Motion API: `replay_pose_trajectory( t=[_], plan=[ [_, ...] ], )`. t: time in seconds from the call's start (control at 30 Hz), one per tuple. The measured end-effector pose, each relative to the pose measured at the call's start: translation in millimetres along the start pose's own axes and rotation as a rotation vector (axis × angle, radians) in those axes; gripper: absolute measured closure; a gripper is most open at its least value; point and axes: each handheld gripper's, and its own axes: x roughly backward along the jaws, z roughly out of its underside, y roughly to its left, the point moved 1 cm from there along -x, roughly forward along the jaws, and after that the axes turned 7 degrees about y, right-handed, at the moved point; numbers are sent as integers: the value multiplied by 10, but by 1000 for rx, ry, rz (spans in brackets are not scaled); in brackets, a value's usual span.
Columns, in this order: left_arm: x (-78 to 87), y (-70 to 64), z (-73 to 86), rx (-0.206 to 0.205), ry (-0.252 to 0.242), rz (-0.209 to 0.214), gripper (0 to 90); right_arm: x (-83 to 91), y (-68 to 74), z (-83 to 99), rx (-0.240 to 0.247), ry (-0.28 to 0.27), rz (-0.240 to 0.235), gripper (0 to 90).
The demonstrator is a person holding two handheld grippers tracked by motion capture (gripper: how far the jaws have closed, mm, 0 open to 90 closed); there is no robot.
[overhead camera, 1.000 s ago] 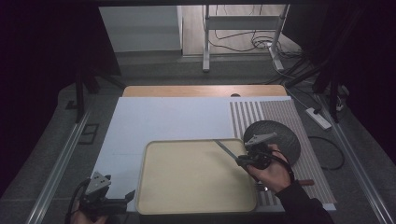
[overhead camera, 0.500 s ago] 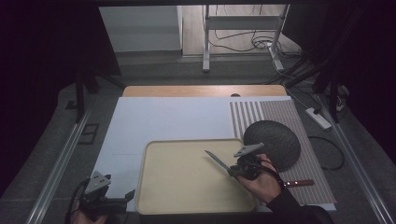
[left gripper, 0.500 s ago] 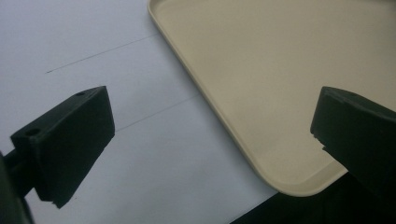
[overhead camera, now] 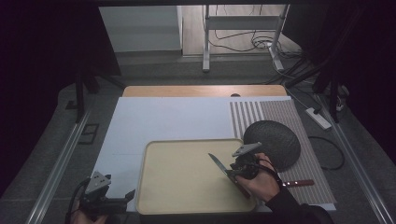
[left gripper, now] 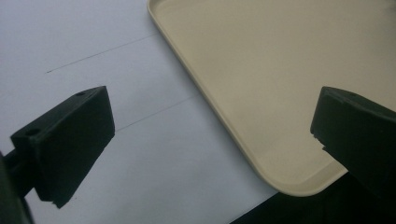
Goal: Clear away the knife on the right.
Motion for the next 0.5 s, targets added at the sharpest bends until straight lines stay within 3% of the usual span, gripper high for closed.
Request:
replay_pose_trajectory(
  t=[0.1, 0.3, 0.5],
  plan=[
    [-1, -1, -1, -1, 1, 0, 0, -38, 60, -62, 50, 14, -28, 896],
    [0, -2, 1, -2, 1, -1, 0, -226, 150, -149, 111, 76, -38, 900],
    [3, -3, 4, -5, 1, -1, 0, -263, 74, -102, 95, 95, -18, 900]
  ],
)
